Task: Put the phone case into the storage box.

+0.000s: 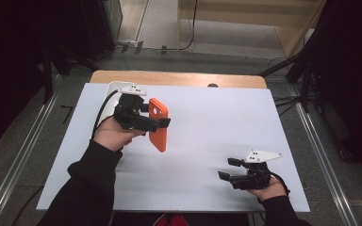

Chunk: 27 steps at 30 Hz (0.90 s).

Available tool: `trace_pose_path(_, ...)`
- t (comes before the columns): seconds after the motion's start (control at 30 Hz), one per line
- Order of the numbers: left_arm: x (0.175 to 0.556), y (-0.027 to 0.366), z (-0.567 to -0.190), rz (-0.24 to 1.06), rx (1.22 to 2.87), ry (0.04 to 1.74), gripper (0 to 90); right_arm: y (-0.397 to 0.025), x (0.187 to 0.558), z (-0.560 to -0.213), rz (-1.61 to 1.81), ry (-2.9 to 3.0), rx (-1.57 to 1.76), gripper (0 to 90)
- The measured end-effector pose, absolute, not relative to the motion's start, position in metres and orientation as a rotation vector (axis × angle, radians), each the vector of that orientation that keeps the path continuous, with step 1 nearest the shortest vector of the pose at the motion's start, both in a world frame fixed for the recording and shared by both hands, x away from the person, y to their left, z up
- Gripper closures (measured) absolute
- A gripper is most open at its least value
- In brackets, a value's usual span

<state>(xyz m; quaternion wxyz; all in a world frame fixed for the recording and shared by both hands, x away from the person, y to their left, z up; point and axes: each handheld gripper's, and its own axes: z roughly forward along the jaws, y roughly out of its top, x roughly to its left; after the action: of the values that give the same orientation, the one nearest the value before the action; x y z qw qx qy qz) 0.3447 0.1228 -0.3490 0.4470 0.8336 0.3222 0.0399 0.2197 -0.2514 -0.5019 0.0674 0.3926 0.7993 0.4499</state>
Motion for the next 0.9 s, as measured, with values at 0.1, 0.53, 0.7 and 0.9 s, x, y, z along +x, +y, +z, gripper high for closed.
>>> trace_pose_path(0.1, 0.347, 0.128, -0.345, 0.102, 2.048, 0.809, 15.7, -0.251, 0.219, -0.502, 1.347, 2.416, 1.193, 29.0)
trace_pose_path(0.53, 0.351, 0.152, -0.33, 0.131, 2.008, 0.839, 15.7, -0.25, 0.218, -0.502, 1.346, 2.425, 1.178, 29.0)
trace_pose_path(0.7, 0.352, 0.163, -0.326, 0.145, 1.991, 0.862, 15.7, -0.249, 0.219, -0.502, 1.349, 2.428, 1.175, 29.0)
trace_pose_path(0.9, 0.352, 0.172, -0.323, 0.168, 1.976, 0.885, 15.7, -0.247, 0.22, -0.501, 1.35, 2.438, 1.174, 29.0)
